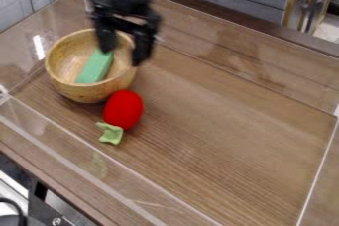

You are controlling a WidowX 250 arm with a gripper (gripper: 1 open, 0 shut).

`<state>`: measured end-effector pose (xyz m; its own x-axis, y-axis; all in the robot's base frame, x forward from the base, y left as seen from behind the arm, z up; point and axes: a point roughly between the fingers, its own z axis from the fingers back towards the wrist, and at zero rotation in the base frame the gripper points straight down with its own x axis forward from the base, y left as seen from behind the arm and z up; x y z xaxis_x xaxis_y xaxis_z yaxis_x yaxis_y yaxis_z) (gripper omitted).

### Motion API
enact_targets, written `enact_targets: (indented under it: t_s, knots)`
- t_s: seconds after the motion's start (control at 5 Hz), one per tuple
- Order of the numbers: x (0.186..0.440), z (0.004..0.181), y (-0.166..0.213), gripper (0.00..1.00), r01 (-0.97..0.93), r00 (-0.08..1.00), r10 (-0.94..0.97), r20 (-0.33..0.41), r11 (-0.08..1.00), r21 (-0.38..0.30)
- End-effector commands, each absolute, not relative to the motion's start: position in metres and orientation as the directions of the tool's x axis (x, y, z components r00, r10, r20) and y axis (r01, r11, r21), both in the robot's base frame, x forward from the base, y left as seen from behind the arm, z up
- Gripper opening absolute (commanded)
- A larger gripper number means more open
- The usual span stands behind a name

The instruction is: Remove the green stick from the brown bowl and put it on the table

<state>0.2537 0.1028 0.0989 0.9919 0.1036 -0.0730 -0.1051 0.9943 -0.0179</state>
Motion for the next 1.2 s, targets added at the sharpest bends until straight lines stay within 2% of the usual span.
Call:
enact_targets:
  t_s: [0.0, 0.4, 0.6, 0.8, 1.0]
  knots:
    - [0.262, 0.120, 0.143, 0.00, -0.205, 0.979, 0.205, 0.013, 0.979, 0.010]
    - [0.267, 0.093, 0.164, 0.00, -0.343, 0.939, 0.343, -0.005, 0.939, 0.002]
    - [0.273, 0.093, 0.159, 1.00, -0.319, 0.948, 0.319, -0.014, 0.948, 0.003]
    - [0.279, 0.092, 0.155, 1.00, -0.301, 0.953, 0.301, -0.026, 0.954, 0.000]
    - [0.286, 0.092, 0.153, 0.00, -0.290, 0.957, 0.290, -0.028, 0.957, 0.003]
